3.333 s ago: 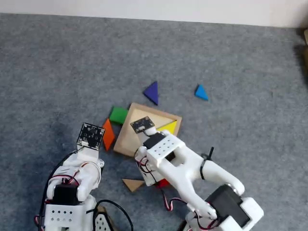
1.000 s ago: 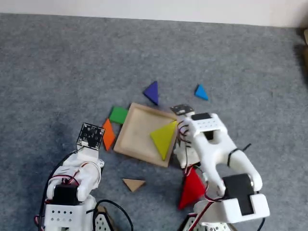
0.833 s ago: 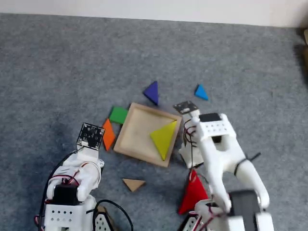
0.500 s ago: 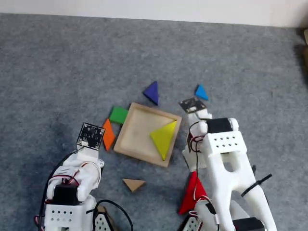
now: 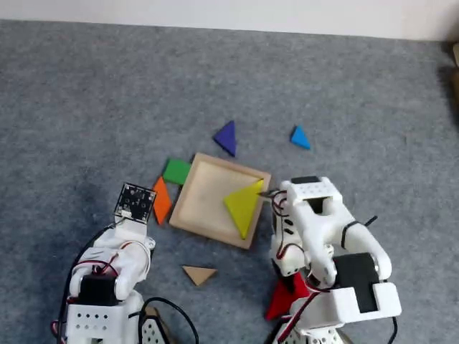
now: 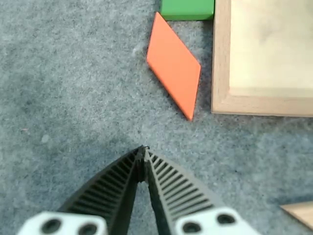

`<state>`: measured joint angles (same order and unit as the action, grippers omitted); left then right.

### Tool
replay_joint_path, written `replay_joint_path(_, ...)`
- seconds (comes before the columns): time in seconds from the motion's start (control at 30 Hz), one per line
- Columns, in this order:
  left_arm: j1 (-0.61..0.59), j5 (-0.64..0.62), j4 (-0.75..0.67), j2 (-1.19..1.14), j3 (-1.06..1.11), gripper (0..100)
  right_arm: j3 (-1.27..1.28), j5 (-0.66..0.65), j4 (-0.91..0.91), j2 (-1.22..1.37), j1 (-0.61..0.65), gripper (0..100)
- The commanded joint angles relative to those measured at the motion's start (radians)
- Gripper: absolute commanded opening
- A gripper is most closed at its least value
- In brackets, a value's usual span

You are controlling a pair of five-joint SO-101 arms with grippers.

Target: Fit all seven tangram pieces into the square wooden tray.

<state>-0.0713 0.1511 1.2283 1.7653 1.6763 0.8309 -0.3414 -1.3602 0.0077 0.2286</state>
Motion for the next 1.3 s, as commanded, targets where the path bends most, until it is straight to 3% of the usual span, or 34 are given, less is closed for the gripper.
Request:
replay_joint_path(0.0, -0.013, 0.008, 0.006, 0.053, 0.021, 1, -0.065, 0.003, 0.171, 0.041, -0.036, 19.6)
replay_joint_path(0.27, -0.013, 0.008, 0.006, 0.053, 0.021, 1, -0.417, 0.008, 0.196, -0.015, -0.137, 19.6)
replay_joint_path(0.5, -0.013, 0.008, 0.006, 0.053, 0.021, 1, -0.567, 0.123, 0.159, -0.101, -0.128, 19.6)
replay_joint_path(0.8, -0.013, 0.008, 0.006, 0.053, 0.021, 1, -0.424, 0.155, -0.166, -0.234, -0.016, 21.4)
replay_joint_path(0.97, -0.013, 0.008, 0.006, 0.053, 0.021, 1, -0.259, 0.281, -0.185, -0.234, 0.079, 35.7)
replay_joint_path(1.27, -0.013, 0.008, 0.006, 0.053, 0.021, 1, -0.031, 0.318, -0.177, -0.232, 0.225, 35.9)
